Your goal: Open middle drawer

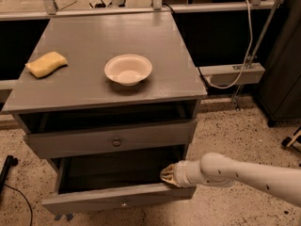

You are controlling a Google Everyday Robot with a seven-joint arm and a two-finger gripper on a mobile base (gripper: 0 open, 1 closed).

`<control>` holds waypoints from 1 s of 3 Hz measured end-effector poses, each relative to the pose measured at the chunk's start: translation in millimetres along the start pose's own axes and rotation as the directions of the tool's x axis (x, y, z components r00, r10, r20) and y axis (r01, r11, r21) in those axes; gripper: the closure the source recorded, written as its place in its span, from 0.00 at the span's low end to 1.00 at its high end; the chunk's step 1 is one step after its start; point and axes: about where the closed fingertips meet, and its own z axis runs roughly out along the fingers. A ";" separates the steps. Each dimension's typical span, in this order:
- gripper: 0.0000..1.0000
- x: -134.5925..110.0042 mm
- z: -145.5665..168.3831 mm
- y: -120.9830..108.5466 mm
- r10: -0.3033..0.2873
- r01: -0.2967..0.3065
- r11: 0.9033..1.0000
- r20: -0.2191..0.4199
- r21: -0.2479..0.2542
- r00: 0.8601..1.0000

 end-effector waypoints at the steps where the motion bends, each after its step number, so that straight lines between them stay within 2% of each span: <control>1: 1.00 -5.3 -13.2 16.7 0.003 -0.003 1.000 -0.005 0.001 1.000; 3: 1.00 -9.2 -17.6 21.4 -0.014 0.014 1.000 -0.009 0.002 1.000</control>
Offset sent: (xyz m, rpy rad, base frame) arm -0.0346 -0.0071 0.0201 -0.0136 -0.0166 -0.0038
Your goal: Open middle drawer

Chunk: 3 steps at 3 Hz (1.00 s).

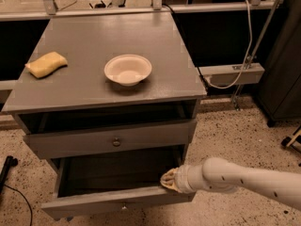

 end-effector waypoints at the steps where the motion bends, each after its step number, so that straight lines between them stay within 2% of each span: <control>1: 1.00 -4.3 13.6 -14.6 -0.055 0.054 0.998 -0.016 -0.015 0.998; 2: 1.00 -9.9 33.4 -28.9 -0.105 0.104 0.994 -0.019 -0.042 0.994; 3: 1.00 -11.8 45.9 -32.3 -0.130 0.128 0.989 -0.033 -0.074 0.991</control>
Offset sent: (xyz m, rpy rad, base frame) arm 0.0642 0.0436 -0.0173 -0.0789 -0.0518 0.1624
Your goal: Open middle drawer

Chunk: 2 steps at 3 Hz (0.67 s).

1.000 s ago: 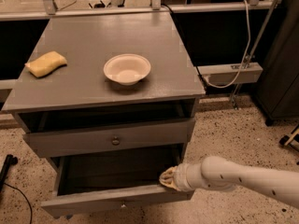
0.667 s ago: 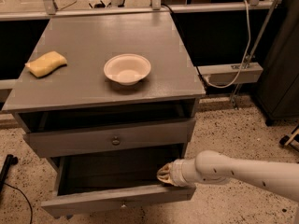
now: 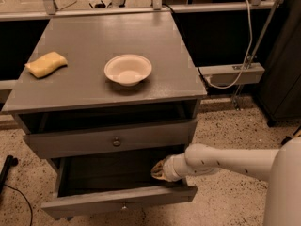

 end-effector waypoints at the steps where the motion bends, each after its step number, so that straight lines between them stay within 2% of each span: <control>1: 1.00 -0.8 6.9 4.4 -0.003 0.003 1.000 -0.003 -0.030 1.000; 2: 1.00 -0.3 13.3 19.8 0.024 -0.023 0.996 0.012 -0.083 1.000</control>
Offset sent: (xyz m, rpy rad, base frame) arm -0.0224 0.0092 -0.0212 0.0063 0.1196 0.0498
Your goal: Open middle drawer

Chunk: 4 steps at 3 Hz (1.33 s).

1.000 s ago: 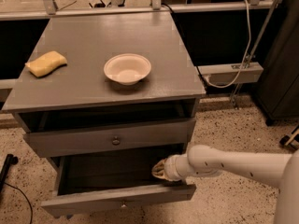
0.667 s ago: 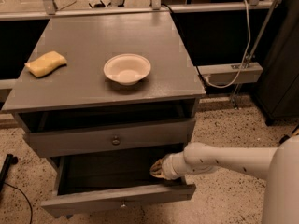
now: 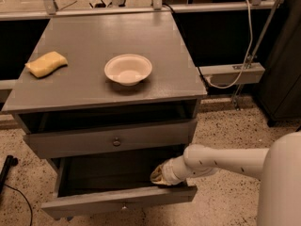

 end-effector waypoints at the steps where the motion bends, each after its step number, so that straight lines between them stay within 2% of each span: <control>1: 1.00 2.0 0.8 11.7 0.029 -0.029 0.999 0.009 -0.023 1.000; 3: 1.00 1.8 -11.6 32.6 0.063 -0.064 0.996 -0.015 -0.063 0.998; 4: 1.00 1.6 -20.2 42.2 0.087 -0.088 0.994 -0.019 -0.060 0.996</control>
Offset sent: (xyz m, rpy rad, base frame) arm -0.0317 -0.0129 0.0038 -0.0109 0.0812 -0.0168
